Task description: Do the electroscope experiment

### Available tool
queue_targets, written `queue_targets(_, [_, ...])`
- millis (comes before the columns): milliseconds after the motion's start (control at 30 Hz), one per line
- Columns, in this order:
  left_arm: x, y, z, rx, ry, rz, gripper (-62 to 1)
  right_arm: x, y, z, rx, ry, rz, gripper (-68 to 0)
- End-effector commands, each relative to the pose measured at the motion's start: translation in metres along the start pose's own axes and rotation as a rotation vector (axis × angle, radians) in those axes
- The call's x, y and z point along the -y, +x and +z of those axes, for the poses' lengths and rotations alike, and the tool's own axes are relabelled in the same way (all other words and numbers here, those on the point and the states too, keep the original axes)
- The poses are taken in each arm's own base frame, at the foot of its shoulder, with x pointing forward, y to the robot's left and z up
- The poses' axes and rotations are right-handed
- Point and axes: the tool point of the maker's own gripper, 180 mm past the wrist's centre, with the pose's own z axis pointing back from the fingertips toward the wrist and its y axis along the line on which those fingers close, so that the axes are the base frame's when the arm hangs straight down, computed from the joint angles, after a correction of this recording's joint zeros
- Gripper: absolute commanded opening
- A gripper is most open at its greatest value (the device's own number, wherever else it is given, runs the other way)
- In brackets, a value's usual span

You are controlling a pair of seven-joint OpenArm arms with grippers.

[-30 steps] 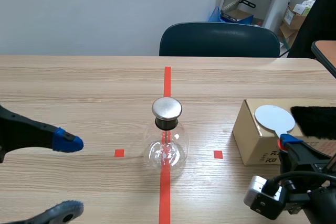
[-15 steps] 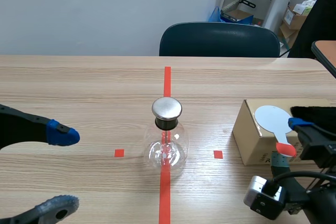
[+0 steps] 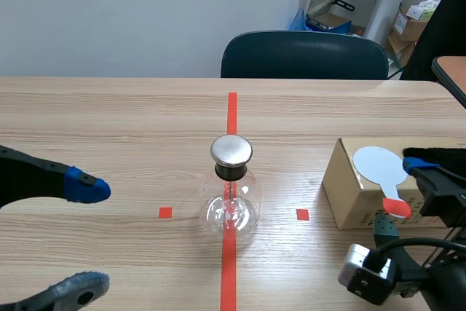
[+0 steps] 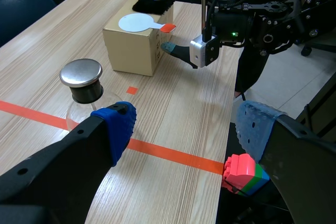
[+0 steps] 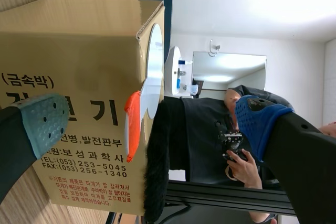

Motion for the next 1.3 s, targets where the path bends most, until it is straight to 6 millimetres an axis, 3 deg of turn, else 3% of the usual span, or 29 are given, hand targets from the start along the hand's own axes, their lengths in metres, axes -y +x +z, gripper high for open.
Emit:
queue_targets(0, [0.002, 0.008, -0.003, 0.033, -0.002, 0.008, -18.5, 0.018, -0.003, -0.005, -0.007, -0.084, 0.019, 0.4])
queue_targets(1267, [0.002, 0.002, -0.004, 0.006, -0.002, 0.009, -18.5, 0.009, -0.003, -0.005, -0.007, -0.033, 0.007, 0.4])
